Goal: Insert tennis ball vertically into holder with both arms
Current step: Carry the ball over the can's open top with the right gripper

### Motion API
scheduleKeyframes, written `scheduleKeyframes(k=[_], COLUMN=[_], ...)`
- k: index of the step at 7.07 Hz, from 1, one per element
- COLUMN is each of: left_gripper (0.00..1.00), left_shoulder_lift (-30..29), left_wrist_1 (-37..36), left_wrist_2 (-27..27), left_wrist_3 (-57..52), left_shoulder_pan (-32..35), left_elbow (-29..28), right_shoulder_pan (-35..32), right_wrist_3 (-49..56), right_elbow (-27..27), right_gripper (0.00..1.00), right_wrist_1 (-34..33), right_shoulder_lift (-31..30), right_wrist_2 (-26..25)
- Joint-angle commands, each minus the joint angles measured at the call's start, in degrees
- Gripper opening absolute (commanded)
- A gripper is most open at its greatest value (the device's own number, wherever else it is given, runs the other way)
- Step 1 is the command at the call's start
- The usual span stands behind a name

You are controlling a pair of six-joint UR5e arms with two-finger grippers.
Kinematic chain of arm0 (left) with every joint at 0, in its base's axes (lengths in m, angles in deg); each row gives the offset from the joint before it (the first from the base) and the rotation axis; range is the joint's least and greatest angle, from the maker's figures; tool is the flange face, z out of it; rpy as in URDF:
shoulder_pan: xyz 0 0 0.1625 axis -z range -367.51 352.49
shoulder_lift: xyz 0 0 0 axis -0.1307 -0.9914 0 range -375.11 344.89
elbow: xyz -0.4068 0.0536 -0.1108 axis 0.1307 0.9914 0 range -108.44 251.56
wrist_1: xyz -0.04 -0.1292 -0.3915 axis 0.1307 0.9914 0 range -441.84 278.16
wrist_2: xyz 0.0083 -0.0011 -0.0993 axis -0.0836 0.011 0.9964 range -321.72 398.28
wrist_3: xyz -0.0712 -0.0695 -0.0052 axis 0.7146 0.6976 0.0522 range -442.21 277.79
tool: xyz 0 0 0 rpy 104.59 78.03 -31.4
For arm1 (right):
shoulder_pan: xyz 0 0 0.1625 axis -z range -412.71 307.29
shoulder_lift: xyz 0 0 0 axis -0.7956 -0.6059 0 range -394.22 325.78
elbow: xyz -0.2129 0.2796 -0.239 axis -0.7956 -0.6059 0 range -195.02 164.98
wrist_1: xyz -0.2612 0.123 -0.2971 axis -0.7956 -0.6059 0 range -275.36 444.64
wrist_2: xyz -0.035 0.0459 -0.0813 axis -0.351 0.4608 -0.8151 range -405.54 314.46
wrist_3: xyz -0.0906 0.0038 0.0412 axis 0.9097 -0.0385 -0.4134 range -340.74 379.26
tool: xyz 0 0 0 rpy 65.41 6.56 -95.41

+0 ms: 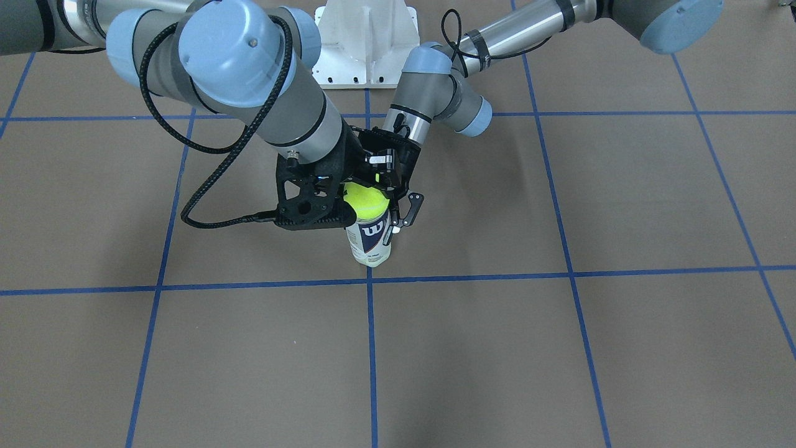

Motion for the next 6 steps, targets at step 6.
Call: scheduleKeyframes(k=[6], left_gripper=[0.93], left_shoulder_lift=[-0.03], left_wrist_1=[0.00], left_wrist_2=[-0.09], left_wrist_3=[0.00], left_shoulder_pan=[0.07], left_elbow=[0.00], right_shoulder_pan=[-0.73], right_wrist_3=[0.00], right_elbow=[2.01], right_gripper=[1.00], right_wrist_1=[-0.88], right_shoulder_lift=[-0.39], right_wrist_2=[0.37])
